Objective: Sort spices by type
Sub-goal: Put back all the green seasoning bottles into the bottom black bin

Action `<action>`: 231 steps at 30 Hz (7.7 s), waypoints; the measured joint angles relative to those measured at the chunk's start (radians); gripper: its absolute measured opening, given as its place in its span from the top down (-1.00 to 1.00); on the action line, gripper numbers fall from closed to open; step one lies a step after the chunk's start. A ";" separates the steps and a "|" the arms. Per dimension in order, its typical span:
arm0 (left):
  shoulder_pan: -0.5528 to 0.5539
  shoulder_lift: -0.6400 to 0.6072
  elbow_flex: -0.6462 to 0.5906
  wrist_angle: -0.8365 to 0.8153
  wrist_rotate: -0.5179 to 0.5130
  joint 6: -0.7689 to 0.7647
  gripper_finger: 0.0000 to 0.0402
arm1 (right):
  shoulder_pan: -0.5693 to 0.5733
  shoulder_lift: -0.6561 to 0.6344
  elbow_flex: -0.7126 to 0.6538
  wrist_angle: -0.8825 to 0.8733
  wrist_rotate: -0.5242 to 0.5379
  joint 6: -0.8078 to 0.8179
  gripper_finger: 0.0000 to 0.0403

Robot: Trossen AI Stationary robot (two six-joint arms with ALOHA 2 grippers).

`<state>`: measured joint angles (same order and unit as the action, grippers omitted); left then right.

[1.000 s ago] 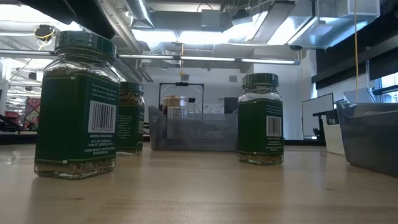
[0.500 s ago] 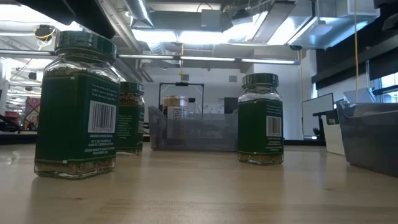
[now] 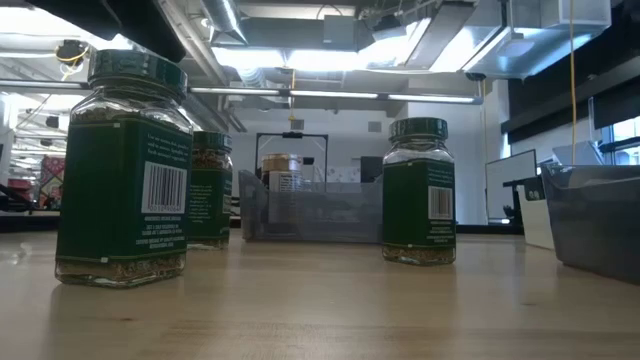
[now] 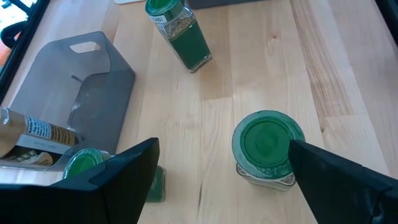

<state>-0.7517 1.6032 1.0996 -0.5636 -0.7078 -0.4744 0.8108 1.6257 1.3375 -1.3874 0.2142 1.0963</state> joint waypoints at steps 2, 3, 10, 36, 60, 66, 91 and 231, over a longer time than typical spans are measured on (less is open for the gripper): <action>0.000 0.000 0.000 0.000 0.000 0.000 -0.76 | 0.000 0.000 0.049 -0.018 0.032 -0.001 -0.71; 0.000 0.000 0.000 0.000 0.000 0.000 -0.76 | 0.000 0.000 0.072 -0.018 0.055 0.000 -0.71; 0.000 0.000 0.000 0.000 0.000 0.000 -0.76 | -0.002 0.000 0.154 0.108 0.271 -0.013 -0.72; 0.000 0.000 0.000 0.008 0.000 0.009 -0.76 | -0.338 0.255 0.154 0.523 0.272 -0.154 -0.72; 0.000 0.000 0.000 0.009 0.000 0.006 -0.76 | -0.355 0.319 0.153 0.515 0.213 -0.158 -0.05; 0.000 0.000 0.000 0.010 0.000 0.006 -0.76 | -0.340 0.306 0.152 0.489 0.217 -0.195 -0.01; 0.000 0.000 0.000 0.026 0.000 0.014 -0.76 | -0.077 0.025 0.152 0.120 0.158 -0.066 -0.02; 0.320 -0.286 -0.597 0.503 0.239 0.086 -0.33 | -0.120 0.046 -0.196 0.893 0.690 -0.241 -0.52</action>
<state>-0.4313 1.3172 0.5026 -0.0602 -0.4684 -0.3884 0.6907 1.6714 1.1419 -0.4946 0.9044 0.8551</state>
